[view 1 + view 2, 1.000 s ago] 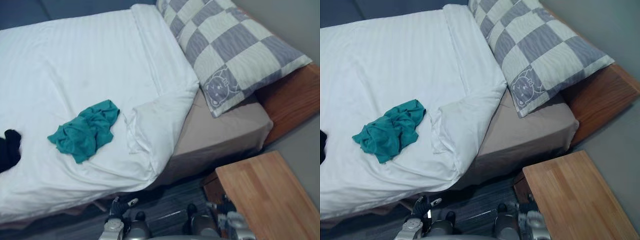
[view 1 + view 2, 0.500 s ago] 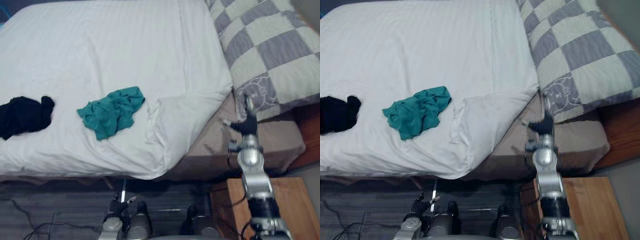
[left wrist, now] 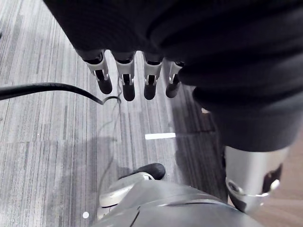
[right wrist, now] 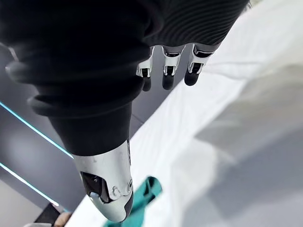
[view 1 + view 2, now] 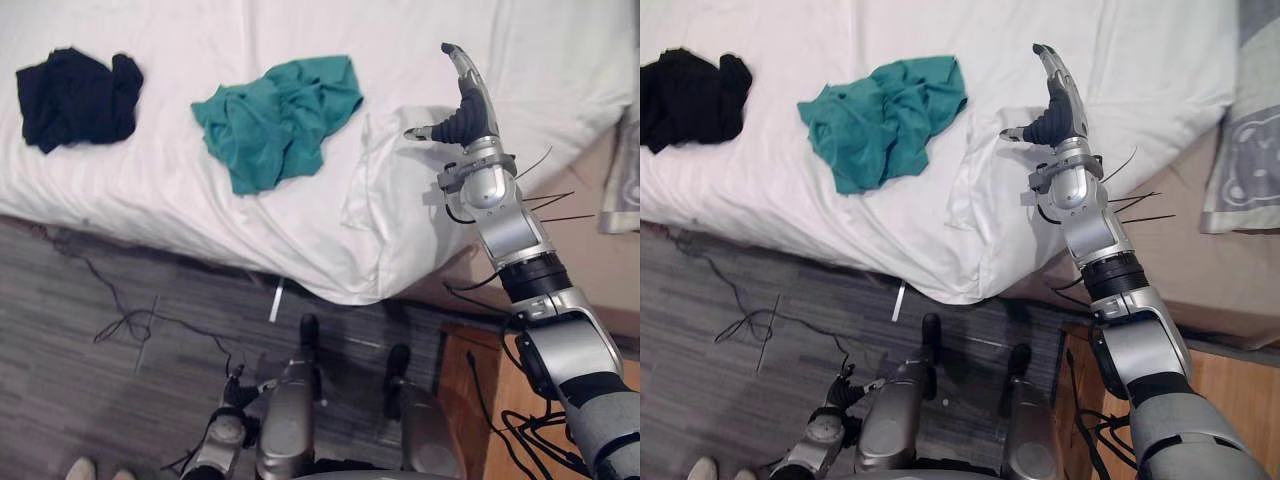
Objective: Tidy the bed and pick cloth on bed and put in laundry
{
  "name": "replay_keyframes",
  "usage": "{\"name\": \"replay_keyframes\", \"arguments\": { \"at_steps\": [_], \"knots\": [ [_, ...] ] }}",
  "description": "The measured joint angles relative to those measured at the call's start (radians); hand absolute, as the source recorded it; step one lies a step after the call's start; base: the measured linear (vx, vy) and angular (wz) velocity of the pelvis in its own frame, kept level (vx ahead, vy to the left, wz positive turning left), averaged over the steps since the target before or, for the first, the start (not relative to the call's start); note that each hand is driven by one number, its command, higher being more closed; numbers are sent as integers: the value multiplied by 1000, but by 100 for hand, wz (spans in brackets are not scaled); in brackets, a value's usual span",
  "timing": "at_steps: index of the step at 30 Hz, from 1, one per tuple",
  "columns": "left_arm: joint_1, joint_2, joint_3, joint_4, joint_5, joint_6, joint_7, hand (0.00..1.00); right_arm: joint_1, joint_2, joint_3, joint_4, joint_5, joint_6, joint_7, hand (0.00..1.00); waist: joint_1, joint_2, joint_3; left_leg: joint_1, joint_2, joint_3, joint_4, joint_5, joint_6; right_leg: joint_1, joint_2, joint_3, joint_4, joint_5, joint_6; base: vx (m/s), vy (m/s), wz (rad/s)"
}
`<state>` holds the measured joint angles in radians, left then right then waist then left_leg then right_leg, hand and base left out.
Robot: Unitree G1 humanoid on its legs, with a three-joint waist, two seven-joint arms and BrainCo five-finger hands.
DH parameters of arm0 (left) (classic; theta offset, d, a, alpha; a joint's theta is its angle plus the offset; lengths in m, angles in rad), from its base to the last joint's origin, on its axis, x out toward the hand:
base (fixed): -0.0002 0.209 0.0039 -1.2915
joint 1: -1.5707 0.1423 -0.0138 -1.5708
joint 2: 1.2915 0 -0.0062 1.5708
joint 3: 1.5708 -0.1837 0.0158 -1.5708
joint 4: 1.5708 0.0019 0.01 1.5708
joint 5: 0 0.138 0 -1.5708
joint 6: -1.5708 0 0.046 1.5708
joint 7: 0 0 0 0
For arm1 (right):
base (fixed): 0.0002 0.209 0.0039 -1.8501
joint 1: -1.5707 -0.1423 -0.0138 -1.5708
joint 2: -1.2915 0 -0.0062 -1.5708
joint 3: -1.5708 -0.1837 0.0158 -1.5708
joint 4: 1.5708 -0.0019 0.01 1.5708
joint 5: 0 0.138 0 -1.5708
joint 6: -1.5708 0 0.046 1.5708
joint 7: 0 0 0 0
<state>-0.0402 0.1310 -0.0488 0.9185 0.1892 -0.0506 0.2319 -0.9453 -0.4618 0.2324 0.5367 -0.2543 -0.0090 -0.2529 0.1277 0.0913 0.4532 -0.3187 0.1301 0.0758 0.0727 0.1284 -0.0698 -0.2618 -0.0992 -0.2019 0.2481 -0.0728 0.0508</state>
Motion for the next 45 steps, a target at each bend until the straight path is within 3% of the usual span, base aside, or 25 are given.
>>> {"name": "replay_keyframes", "arguments": {
  "at_steps": [3,9,16,17,20,26,30,34,37,38,42,45],
  "knots": [
    [-43,-2,-33,31,-3,1,14,0,-1,-5,2,105,-2,16,1,100,4,24,21,-28,-9,-26,-10,19,2,-31,-11,-21,33,-8,-1,-73,20,28],
    [-71,-4,-41,63,-20,5,19,0,-12,-23,-24,165,-40,17,-3,100,-1,26,22,-16,-23,-27,-41,36,16,-56,-29,-16,88,-30,4,-58,6,5],
    [-64,-7,-38,21,-19,31,31,0,219,22,-189,-5,-33,19,-18,100,-12,8,30,107,-25,8,-153,76,24,7,-29,3,77,-33,10,22,-24,-8],
    [-61,-7,-38,8,-18,33,30,0,273,36,-216,-49,-31,19,-28,0,-20,4,29,126,-26,12,-167,80,24,19,-29,7,71,-33,10,52,-16,-7],
    [-49,3,-29,-23,6,43,26,0,432,117,-297,-170,-31,18,-32,0,-61,-24,26,160,-28,27,-168,82,19,58,-31,16,47,-30,14,74,-13,-13],
    [-45,-4,-20,-51,23,46,-13,0,746,300,-469,-243,13,16,-40,0,-106,-107,-52,217,-20,112,-169,60,5,112,-10,79,-39,4,33,47,15,-32],
    [-36,-20,-9,-52,27,47,-22,0,857,318,-615,-196,83,19,-54,0,-121,-99,-88,257,-19,166,-175,38,5,149,-5,125,-101,30,45,-9,32,-40],
    [8,-29,17,-54,28,49,-36,0,947,338,-785,-82,200,83,-82,0,-144,-85,-120,265,-25,174,-175,29,9,170,-9,130,-132,39,54,15,21,-4],
    [44,-26,25,-54,27,68,-36,0,1017,335,-921,-88,260,103,-114,0,-160,-79,-125,264,-26,181,-175,28,10,172,-10,138,-147,53,54,29,18,-7],
    [51,-27,30,-54,27,68,-37,0,1021,333,-949,-97,267,104,-120,100,-165,-79,-125,264,-26,182,-175,28,10,172,-10,139,-147,55,58,16,10,-6],
    [80,-28,64,-53,27,68,-36,0,1055,248,-1066,-300,262,136,-175,100,-172,-74,-134,264,-24,185,-175,28,10,171,-8,142,-148,58,57,3,2,-2],
    [83,-27,64,-54,27,67,-35,0,1005,197,-1072,-380,222,136,-204,100,-171,-76,-138,263,-20,183,-175,25,13,169,-7,146,-149,61,56,-11,-2,-1]
  ]
}}
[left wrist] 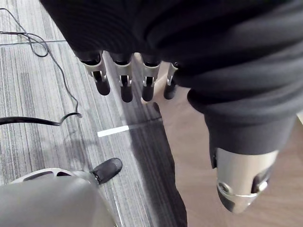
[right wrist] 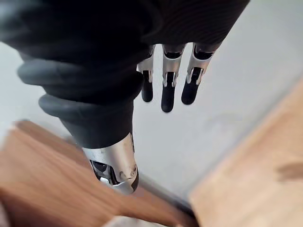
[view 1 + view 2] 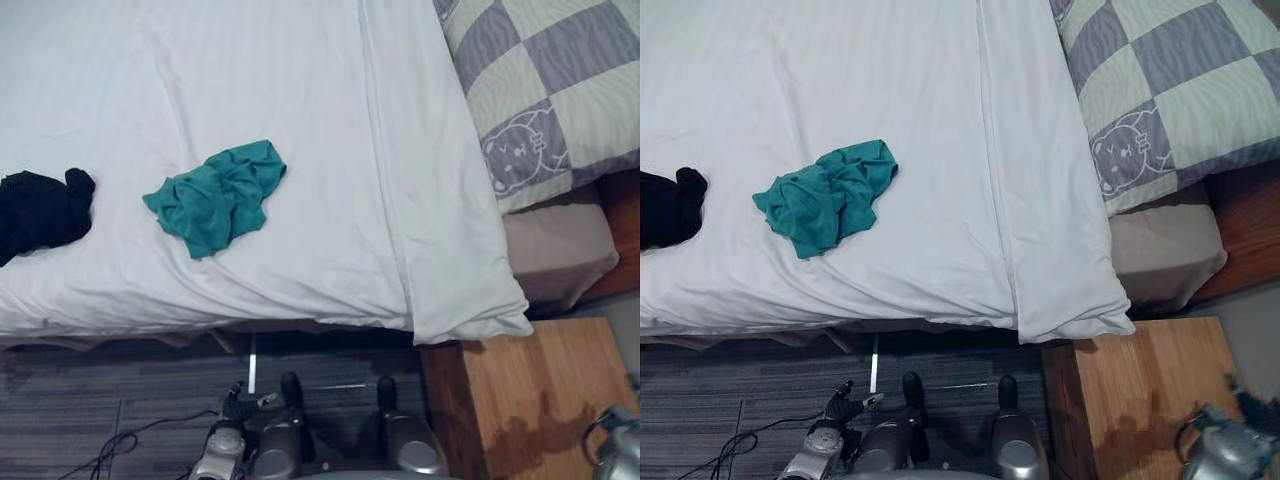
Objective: Tidy the bed and pick cloth on bed and put in laundry
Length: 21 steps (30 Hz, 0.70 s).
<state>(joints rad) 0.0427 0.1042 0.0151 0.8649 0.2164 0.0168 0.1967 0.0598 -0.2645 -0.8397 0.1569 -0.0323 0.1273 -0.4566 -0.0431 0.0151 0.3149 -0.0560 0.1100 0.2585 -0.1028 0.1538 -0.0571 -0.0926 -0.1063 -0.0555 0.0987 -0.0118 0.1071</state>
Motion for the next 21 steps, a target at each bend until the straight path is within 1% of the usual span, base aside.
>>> {"name": "replay_keyframes", "arguments": {
  "at_steps": [1,2,3,4,6,7,9,10,11,12,13,14,16,17,19,21],
  "knots": [
    [0,0,1,0,0,0,0,0,-51,-34,7,-29,-19,-1,-10,100,1,0,0,-1,2,0,0,0,1,-2,0,2,-1,3,-1,-41,-3,-2],
    [1,0,1,0,0,-2,0,0,-110,-76,42,-31,-44,-2,-25,100,3,0,0,-3,2,-1,0,0,1,-4,0,5,-3,5,1,-43,2,-2],
    [1,0,0,1,0,-3,0,0,-137,-92,67,-30,-60,-3,-30,100,4,0,0,-5,1,-3,0,0,2,-6,-1,6,-3,6,1,-42,12,-2],
    [1,0,-1,1,0,-4,1,0,-181,-119,113,-30,-72,-4,-37,100,5,0,0,-10,1,-6,0,0,2,-13,-1,8,0,6,1,-56,9,1],
    [-1,0,-4,0,-2,-7,1,0,-313,-165,267,-30,-98,-15,-44,100,9,4,4,-42,0,-11,0,1,2,-45,-1,7,10,12,-2,-48,0,6],
    [-4,0,-4,0,-5,-8,1,0,-338,-171,294,-30,-99,-20,-44,100,12,5,7,-48,-1,-12,1,1,2,-52,-2,7,13,14,-3,-1,-7,14],
    [-30,0,-14,0,-9,-21,6,0,-462,-184,396,-30,-107,-39,-45,100,36,25,43,-76,-5,-33,12,14,3,-86,-6,-2,50,17,-8,2,-7,21],
    [-36,0,-15,0,-9,-25,6,0,-489,-185,416,-30,-107,-39,-46,100,38,31,52,-91,-6,-42,24,14,4,-96,-8,-9,62,14,-7,-24,-20,38],
    [-54,1,-26,5,-13,-26,9,0,-550,-191,466,-21,-108,-40,-49,100,45,45,63,-144,-9,-65,67,14,4,-136,-17,-28,101,0,-5,-41,-48,48],
    [-80,3,-45,12,-24,-26,18,0,-611,-204,515,4,-116,-40,-49,100,61,58,72,-202,-10,-73,110,9,11,-191,-26,-35,153,-16,-10,-40,-44,47],
    [-92,4,-52,16,-29,-26,23,0,-637,-208,532,22,-120,-40,-49,100,67,63,77,-224,-11,-78,125,7,13,-210,-30,-40,172,-23,-10,-36,-50,44],
    [-116,4,-61,36,-38,-26,27,0,-683,-210,557,58,-126,-40,-49,100,73,78,92,-256,-15,-95,152,5,16,-234,-39,-54,208,-39,-11,-32,-35,42],
    [-151,4,-68,54,-69,-25,35,0,-745,-197,608,177,-128,-40,-52,100,109,92,112,-334,-23,-113,225,-7,29,-312,-57,-56,303,-80,-18,-45,-51,38],
    [-157,4,-70,58,-73,-25,42,0,-749,-189,611,203,-128,-38,-52,100,117,92,114,-350,-23,-115,242,-12,29,-328,-59,-54,319,-87,-18,-26,-51,22],
    [-172,8,-68,74,-93,-22,61,0,-728,-128,609,295,-125,-32,-68,100,119,94,140,-409,-22,-120,325,-50,31,-375,-70,-52,388,-119,-15,-25,-43,9],
    [-174,6,-50,74,-97,-21,70,0,-690,-98,606,266,-122,-53,-89,100,114,97,157,-431,-16,-115,376,-85,35,-389,-72,-45,411,-132,-15,-42,-20,-9]
  ]
}}
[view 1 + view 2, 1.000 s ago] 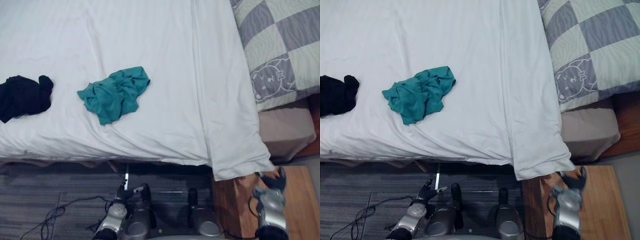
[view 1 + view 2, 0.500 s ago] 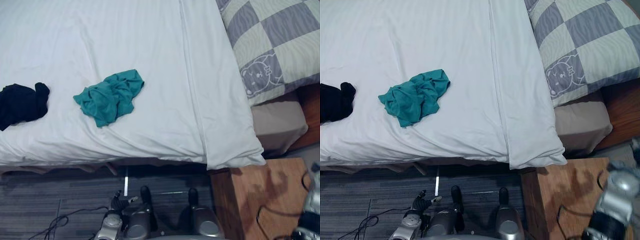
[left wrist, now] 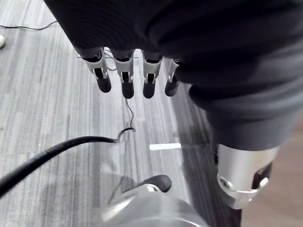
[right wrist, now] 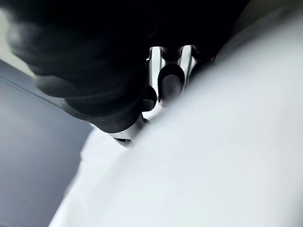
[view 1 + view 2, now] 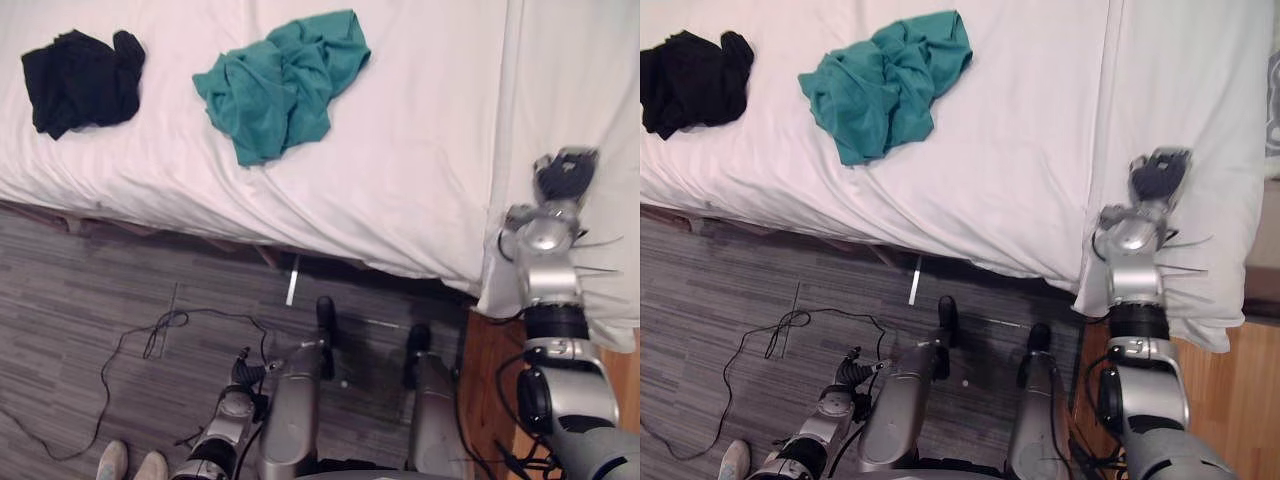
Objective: Tidy the bed and pick cloth on bed and put in laundry
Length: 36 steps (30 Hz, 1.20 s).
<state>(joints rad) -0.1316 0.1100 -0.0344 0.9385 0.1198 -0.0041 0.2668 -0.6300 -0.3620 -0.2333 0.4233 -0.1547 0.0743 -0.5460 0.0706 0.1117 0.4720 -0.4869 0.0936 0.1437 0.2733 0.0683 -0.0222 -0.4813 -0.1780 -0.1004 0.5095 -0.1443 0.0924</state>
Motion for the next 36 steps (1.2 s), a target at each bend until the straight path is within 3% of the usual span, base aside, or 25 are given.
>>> {"name": "replay_keyframes", "arguments": {
  "at_steps": [6,8,9,12,14,15,16,18,19,21,22,23,24,25,26,27,28,29,30,31,32,33,34,35,36],
  "knots": [
    [0,0,42,-15,2,25,23,0,181,118,-8,-76,28,-79,-18,100,-13,-26,22,45,29,55,44,-52,3,51,3,26,-12,-16,10,-14,-27,-17],
    [15,19,45,-17,8,34,24,0,282,178,-16,-75,29,-97,-2,100,-34,-62,24,118,26,58,-5,-46,-4,130,7,17,-70,-7,14,75,-52,-1],
    [19,20,46,-21,9,37,24,0,307,190,-22,-72,29,-98,6,0,-36,-69,22,136,25,61,-18,-44,-7,148,10,17,-87,-4,15,99,-50,-7],
    [67,32,48,-49,9,38,24,0,461,260,-91,108,84,-84,73,0,-59,-115,0,253,6,86,-154,-5,-19,246,20,23,-210,31,23,143,-14,-15],
    [71,32,48,-62,9,39,21,0,542,271,-131,271,106,-36,120,0,-64,-115,0,277,-7,105,-167,0,-15,278,9,17,-237,55,27,173,32,-5],
    [73,34,50,-72,11,39,18,0,589,280,-152,361,107,-7,148,0,-79,-113,0,271,11,176,-129,-48,12,292,-9,-4,-241,58,27,147,46,34],
    [74,32,70,-73,13,39,15,0,641,298,-162,427,106,19,179,0,-111,-107,-2,264,95,364,-24,-106,30,322,-29,-38,-250,60,29,115,46,47],
    [70,7,77,-73,25,36,1,0,729,310,-169,493,102,42,220,0,-139,-102,-3,316,216,613,122,-163,72,369,-57,-66,-243,58,32,160,172,35],
    [69,-14,79,-69,35,31,-14,0,774,310,-191,537,84,53,256,0,-146,-99,-7,338,238,651,179,-173,65,393,-83,-89,-209,46,48,166,211,24],
    [70,-26,87,-80,51,17,-26,0,818,322,-202,586,57,60,297,0,-151,-107,-32,328,189,599,195,-172,65,423,-130,-153,-213,42,53,150,219,85],
    [71,-29,111,-86,53,17,-29,0,834,343,-217,619,44,60,321,0,-158,-124,-70,277,134,540,206,-169,26,468,-188,-213,-273,42,61,136,241,131],
    [70,-28,130,-88,54,17,-29,0,830,361,-225,623,43,60,332,0,-167,-144,-73,252,147,530,245,-215,56,483,-206,-244,-297,57,93,70,222,110],
    [75,-22,169,-85,65,19,-30,0,815,369,-222,622,43,56,340,0,-159,-132,-82,217,230,499,345,-272,63,492,-208,-262,-301,64,104,31,232,63],
    [87,-18,200,-74,75,22,-35,0,804,362,-219,608,44,37,354,0,-157,-135,-93,162,328,389,400,-284,27,497,-220,-273,-301,68,112,30,274,43],
    [92,-17,203,-73,80,21,-36,0,800,355,-219,608,46,28,355,0,-155,-133,-100,142,366,334,391,-274,9,500,-229,-277,-301,73,121,60,372,41],
    [95,-16,203,-74,86,17,-38,0,795,345,-219,610,49,18,354,0,-144,-131,-104,125,423,225,326,-239,-45,517,-250,-282,-302,87,146,120,476,39],
    [108,-15,194,-66,90,6,-36,0,794,330,-220,617,62,13,354,0,-134,-122,-133,145,452,96,162,-150,-85,530,-276,-284,-296,98,166,151,533,32],
    [119,-16,192,-61,91,1,-33,0,793,324,-220,621,68,12,354,0,-131,-114,-154,167,452,63,94,-87,-77,531,-294,-280,-296,99,167,186,650,14],
    [130,-17,195,-54,82,-9,-28,0,783,315,-226,630,73,6,354,0,-128,-127,-165,189,441,53,88,1,-269,540,-341,-271,-303,125,168,155,748,-4],
    [98,37,200,-50,85,-12,-10,0,754,365,-261,662,77,-3,335,0,-105,-206,-171,144,374,83,257,-122,-237,536,-434,-261,-330,300,148,134,763,-18],
    [96,41,200,-41,86,-13,-4,0,753,363,-265,664,77,-3,335,0,-103,-209,-173,146,369,97,293,-160,-233,527,-449,-255,-338,385,111,68,820,-57],
    [95,60,201,-13,87,-3,4,0,744,361,-256,662,76,-1,345,0,-94,-231,-185,206,351,190,308,-210,-198,476,-496,-271,-323,551,34,49,675,-88],
    [98,64,205,3,86,4,14,0,738,363,-244,656,76,2,344,0,-89,-239,-189,255,334,245,288,-220,-175,423,-514,-299,-235,532,-12,94,885,-115],
    [119,51,201,-1,87,7,24,0,736,352,-214,654,76,3,342,0,-90,-228,-190,320,324,301,247,-216,-160,353,-475,-314,-68,354,-32,118,729,-94],
    [145,42,187,-3,87,7,23,0,734,349,-176,648,76,1,339,0,-103,-209,-199,365,312,335,183,-199,-138,316,-378,-339,65,186,26,115,663,-67]
  ]
}}
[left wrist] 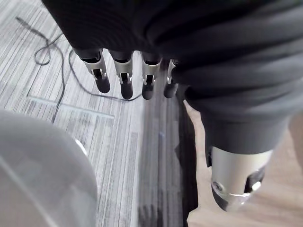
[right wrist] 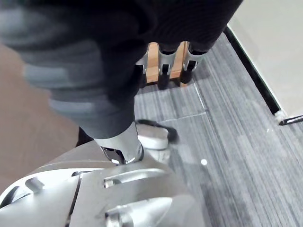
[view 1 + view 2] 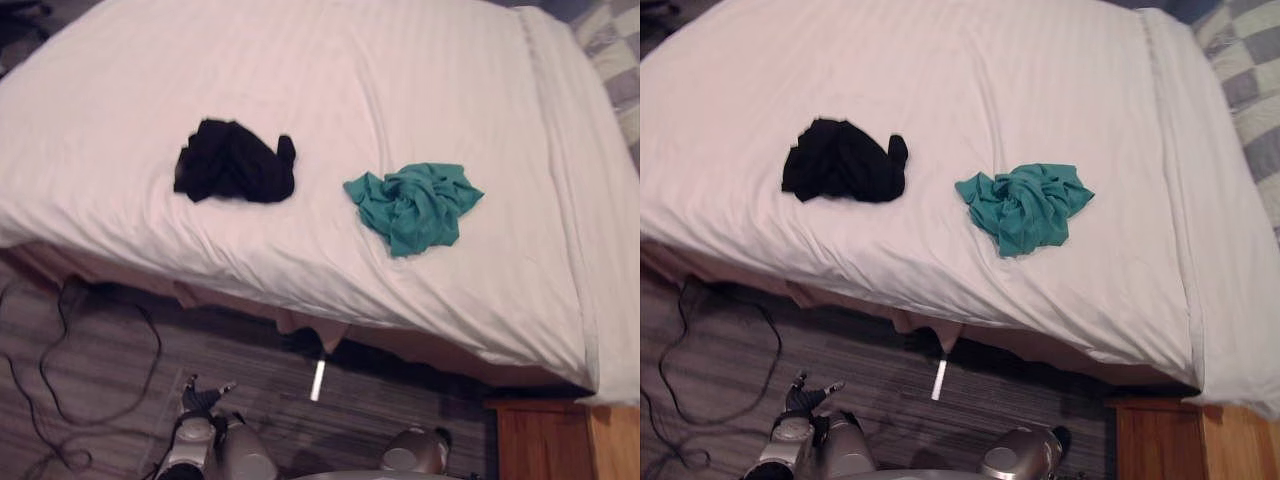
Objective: Tidy the bed and pick cloth on bed and put in laundry
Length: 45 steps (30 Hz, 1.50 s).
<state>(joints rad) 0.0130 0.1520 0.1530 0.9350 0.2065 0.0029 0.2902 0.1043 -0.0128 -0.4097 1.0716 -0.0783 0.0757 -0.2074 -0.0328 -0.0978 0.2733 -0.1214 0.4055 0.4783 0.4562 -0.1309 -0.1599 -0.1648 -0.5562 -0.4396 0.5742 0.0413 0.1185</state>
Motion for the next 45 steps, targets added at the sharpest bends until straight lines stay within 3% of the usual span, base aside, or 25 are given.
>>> {"name": "replay_keyframes", "arguments": {
  "at_steps": [1,2,3,5,6,8,12,13,15,17,18,22,24,25,26,27,28,29,31,32,33,34,36,39,45],
  "knots": [
    [12,-1,-10,2,1,1,-4,0,-1,1,16,-3,0,-2,-2,0,-10,10,-5,22,-14,14,-45,17,9,-10,58,-24,43,-84,-2,64,466,-36],
    [22,0,-37,12,2,11,-12,0,1,6,34,-8,0,-2,-1,0,-19,27,-6,75,-43,47,-153,65,23,-13,194,-60,66,-204,-9,38,369,-14],
    [26,-6,-43,15,2,16,-24,0,4,8,35,-26,0,2,8,0,-28,40,-5,108,-65,63,-232,106,33,-7,301,-91,29,-257,-27,42,304,-6],
    [34,-19,-41,21,2,21,-42,0,21,9,61,-64,0,-3,15,0,-40,36,-6,152,-128,81,-326,148,43,47,447,-113,-193,-286,-167,39,185,0],
    [19,-37,-40,30,3,27,-55,0,10,-5,67,-74,0,-7,17,0,-38,69,8,189,-147,90,-371,169,44,83,469,-86,-246,-224,-196,37,221,-23],
    [17,-70,-43,25,23,32,-73,0,2,-14,70,-95,-2,-8,17,0,-38,89,10,212,-165,108,-359,181,50,90,458,-45,-252,-240,-180,0,127,-33],
    [13,-100,-40,-27,19,8,-72,0,-43,-66,163,-74,-10,-8,18,0,-30,106,39,39,-28,105,202,154,50,145,435,58,-298,-252,-159,-30,-37,-66],
    [16,-117,-41,-31,-3,1,-71,0,-52,-81,158,-67,-16,-4,15,0,-35,122,40,11,1,103,293,107,60,161,414,67,-316,-222,-147,5,141,-82],
    [17,-136,-23,-22,-29,-1,-68,0,-61,-82,130,-65,-23,15,16,0,-35,132,35,37,13,105,124,94,63,176,412,105,-375,-181,-90,77,183,-89],
    [23,-142,-12,-20,-50,0,-68,0,-67,-81,130,-65,-22,19,16,0,-36,137,32,59,3,85,-90,97,59,173,412,134,-401,-156,-79,156,228,-70],
    [21,-152,6,-17,-59,0,-69,0,-71,-82,130,-67,-14,19,14,0,-42,149,24,71,-22,-14,-284,101,51,155,407,162,-403,-139,-71,199,315,-49],
    [5,-156,9,1,-59,-3,-70,0,-67,-92,108,-67,-11,17,14,0,-41,153,21,41,-73,-251,-385,112,33,165,347,184,-404,-134,9,214,437,-11],
    [28,-177,-20,29,-56,-5,-72,0,-21,-143,107,-82,-10,11,25,0,-41,217,-21,65,-72,-284,-385,201,-21,199,331,203,-412,-134,100,288,660,-18],
    [16,-156,-36,39,-56,-6,-77,0,-18,-127,108,-70,-11,8,33,0,-42,168,-19,81,-117,-270,-364,184,-35,214,287,213,-414,-131,118,250,523,-1],
    [8,-98,-74,38,-54,-8,-76,0,-4,-72,95,-78,-8,13,21,0,-37,117,-44,87,-179,-257,-351,170,-11,217,234,213,-434,-83,120,225,367,-39],
    [8,-69,-72,37,-46,-10,-77,0,-14,-69,96,-74,-9,13,7,0,-15,93,-48,118,-193,-200,-352,128,8,190,209,193,-413,-49,72,187,330,-76],
    [11,-54,-71,38,-45,-8,-77,0,-33,-72,109,-71,-11,13,7,0,0,85,-48,134,-196,-152,-355,123,16,162,194,164,-381,-34,16,131,296,-130],
    [16,-45,-71,41,-45,-7,-79,0,-57,-86,126,-76,-23,13,11,0,5,82,-47,155,-201,-111,-363,112,36,104,169,40,-263,-53,-106,54,264,-96],
    [14,-46,-78,49,-42,0,-85,0,-57,-94,169,-76,-44,12,26,0,-16,87,-45,169,-198,-110,-379,108,46,69,222,-33,-152,-120,-51,43,183,-35],
    [13,-46,-87,57,-37,3,-90,0,-51,-86,197,-79,-55,10,37,0,-22,88,-44,174,-193,-116,-386,109,48,67,304,28,-163,-158,-26,31,51,21],
    [12,-52,-120,57,-37,14,-94,0,-44,-56,218,-106,-69,6,36,0,-36,89,-44,173,-203,-133,-388,109,48,81,426,174,-240,-235,-38,17,-7,35],
    [8,-54,-123,57,-37,15,-95,0,-38,-58,223,-118,-76,1,39,0,-39,92,-41,171,-214,-148,-389,109,49,102,457,238,-279,-261,-70,19,-19,47],
    [2,-104,-138,56,-37,15,-95,0,-42,-83,221,-121,-90,-12,54,0,-37,135,-19,193,-232,-181,-418,120,54,143,480,298,-286,-243,-90,-24,26,39],
    [4,-118,-139,56,-37,13,-95,0,-42,-95,213,-104,-90,-11,57,0,-39,151,-20,194,-233,-225,-463,157,52,148,482,262,-294,-244,-89,9,-16,40],
    [9,-127,-2,57,-39,14,-93,0,-31,-43,56,-51,-84,-5,56,0,-28,115,-24,193,-238,-256,-534,205,52,149,484,223,-317,-244,-90,-20,-20,22]
  ]
}}
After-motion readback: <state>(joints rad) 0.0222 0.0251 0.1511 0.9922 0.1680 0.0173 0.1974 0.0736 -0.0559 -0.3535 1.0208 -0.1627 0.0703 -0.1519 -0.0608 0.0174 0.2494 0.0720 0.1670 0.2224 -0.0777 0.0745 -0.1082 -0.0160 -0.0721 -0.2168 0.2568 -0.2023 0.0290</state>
